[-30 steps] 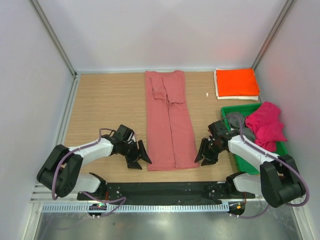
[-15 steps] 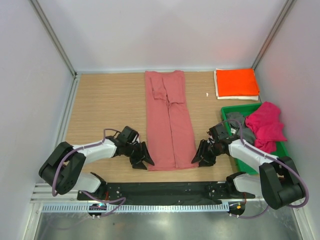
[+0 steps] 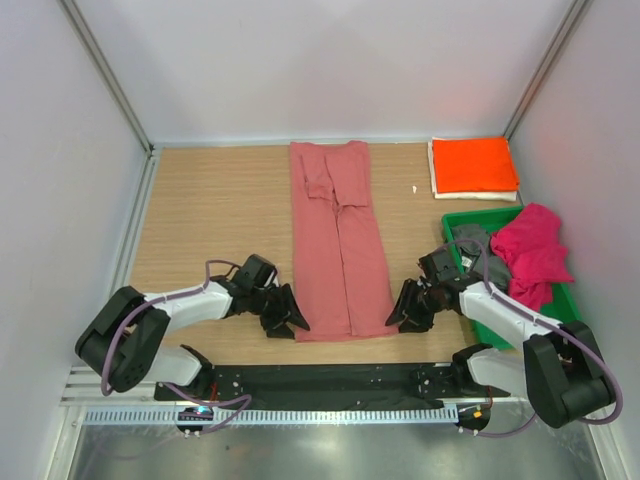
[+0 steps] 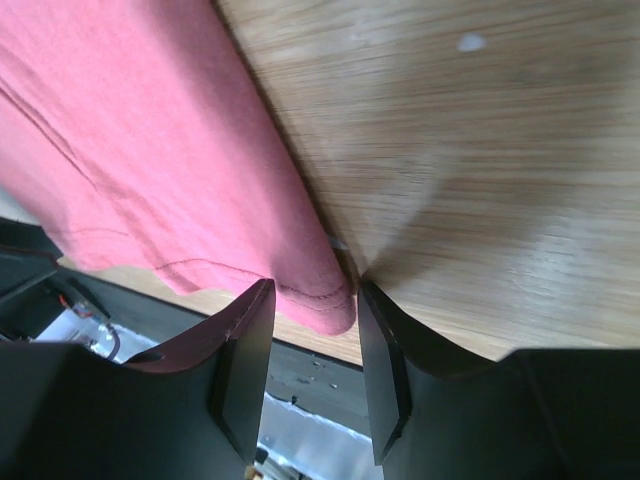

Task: Fold and stack the t-shirts
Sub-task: Fold the tshirt

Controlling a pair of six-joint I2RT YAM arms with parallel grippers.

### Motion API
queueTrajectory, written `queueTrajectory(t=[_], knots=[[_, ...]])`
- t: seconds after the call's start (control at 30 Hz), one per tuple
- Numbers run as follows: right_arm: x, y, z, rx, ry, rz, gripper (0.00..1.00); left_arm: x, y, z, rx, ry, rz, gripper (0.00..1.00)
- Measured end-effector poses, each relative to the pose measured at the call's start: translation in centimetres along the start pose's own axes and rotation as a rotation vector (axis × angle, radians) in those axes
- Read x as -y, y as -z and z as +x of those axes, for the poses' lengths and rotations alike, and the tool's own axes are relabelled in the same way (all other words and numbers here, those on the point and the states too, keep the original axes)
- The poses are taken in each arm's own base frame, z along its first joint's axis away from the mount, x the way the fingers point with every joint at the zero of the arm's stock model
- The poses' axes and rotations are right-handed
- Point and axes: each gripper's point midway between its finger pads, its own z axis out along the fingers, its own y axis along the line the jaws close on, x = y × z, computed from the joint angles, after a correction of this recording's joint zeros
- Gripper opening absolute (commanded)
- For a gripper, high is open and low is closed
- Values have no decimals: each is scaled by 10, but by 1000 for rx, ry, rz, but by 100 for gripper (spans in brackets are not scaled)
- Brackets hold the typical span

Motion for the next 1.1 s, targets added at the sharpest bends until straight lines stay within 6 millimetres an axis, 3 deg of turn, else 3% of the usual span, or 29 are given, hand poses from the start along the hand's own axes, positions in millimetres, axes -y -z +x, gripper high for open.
queueTrajectory(t=[0.23, 0.4, 0.5, 0.63, 0.83, 0.9, 0.97, 1.1], knots=[[6, 3, -5, 42, -18, 39, 46, 0, 0, -1, 18, 1, -2, 49], [7, 2, -5, 36, -24, 47, 41, -2, -1, 0, 14, 4, -8, 45], [8, 2, -4, 31, -28, 55, 32, -4, -1, 0, 16, 5, -13, 35], [12, 0, -5, 41, -18, 62, 1, -10, -4, -2, 24, 9, -32, 0], [5, 3, -8, 63, -15, 26, 1, -8, -2, -7, 45, -12, -52, 0], [-4, 10, -15, 82, -11, 17, 1, -2, 2, -13, 64, -14, -72, 0], [-23, 20, -29, 108, 3, 0, 1, 15, 9, -25, 99, -25, -64, 0], [-76, 38, -84, 171, 49, -42, 1, 66, 36, -67, 204, -30, 19, 0]])
